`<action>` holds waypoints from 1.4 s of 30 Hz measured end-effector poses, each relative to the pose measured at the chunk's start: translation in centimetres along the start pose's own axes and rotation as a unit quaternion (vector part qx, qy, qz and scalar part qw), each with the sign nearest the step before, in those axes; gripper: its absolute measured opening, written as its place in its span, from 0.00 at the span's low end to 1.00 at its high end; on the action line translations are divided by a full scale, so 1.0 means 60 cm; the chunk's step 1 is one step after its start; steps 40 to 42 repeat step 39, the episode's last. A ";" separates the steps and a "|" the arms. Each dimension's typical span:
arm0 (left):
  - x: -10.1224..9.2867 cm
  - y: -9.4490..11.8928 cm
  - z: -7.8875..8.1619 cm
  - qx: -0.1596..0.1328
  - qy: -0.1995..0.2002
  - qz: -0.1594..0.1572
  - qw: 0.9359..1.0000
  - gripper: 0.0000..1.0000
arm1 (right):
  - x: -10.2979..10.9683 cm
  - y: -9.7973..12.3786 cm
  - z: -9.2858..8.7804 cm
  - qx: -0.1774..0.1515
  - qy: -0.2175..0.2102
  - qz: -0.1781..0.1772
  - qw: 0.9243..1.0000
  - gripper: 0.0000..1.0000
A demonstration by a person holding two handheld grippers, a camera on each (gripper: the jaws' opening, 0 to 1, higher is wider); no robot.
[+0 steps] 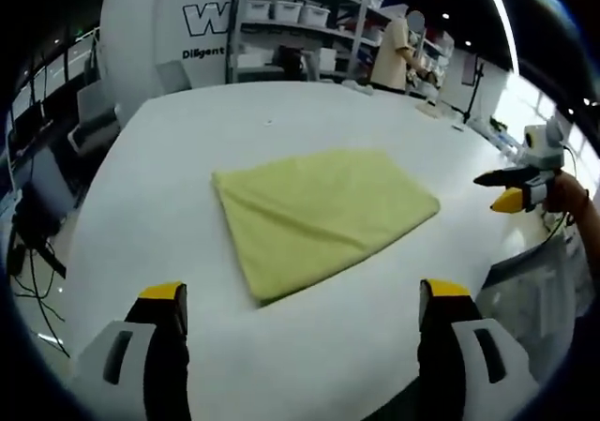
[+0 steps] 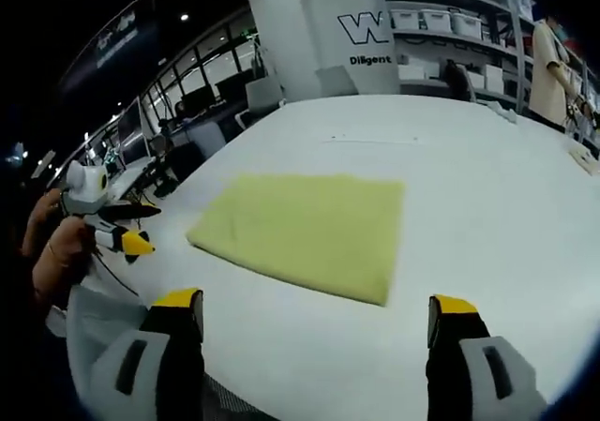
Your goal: Fold the garment on the visible template until the final outline fits inside the template.
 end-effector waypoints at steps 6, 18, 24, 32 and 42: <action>-0.017 0.017 -0.001 0.002 0.002 0.000 1.000 0.99 | -0.002 0.013 -0.002 -0.007 0.010 0.000 1.000 0.99; -0.038 0.015 -0.010 0.013 -0.005 0.000 1.000 0.99 | -0.007 0.017 -0.011 0.001 0.020 0.000 1.000 0.99; -0.038 0.014 -0.011 0.014 -0.009 0.001 1.000 0.98 | -0.005 0.016 -0.014 0.005 0.022 0.004 1.000 0.99; -0.036 0.011 -0.011 0.017 -0.008 0.001 1.000 0.98 | -0.007 0.016 -0.020 0.011 0.019 0.005 1.000 0.99; -0.036 0.010 -0.015 0.020 -0.004 -0.003 1.000 0.98 | -0.007 0.014 -0.024 0.015 0.020 0.007 1.000 0.99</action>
Point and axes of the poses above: the point that each gripper's makers call its tool centre point, and the gripper's own axes: y roughly backward along the fingers, x roughly to its left, z roughly out of its top, the point moved 9 cm from there along y, roughly backward along the fingers, and after that the axes turned 1 degree about x, right-handed, at the moved point
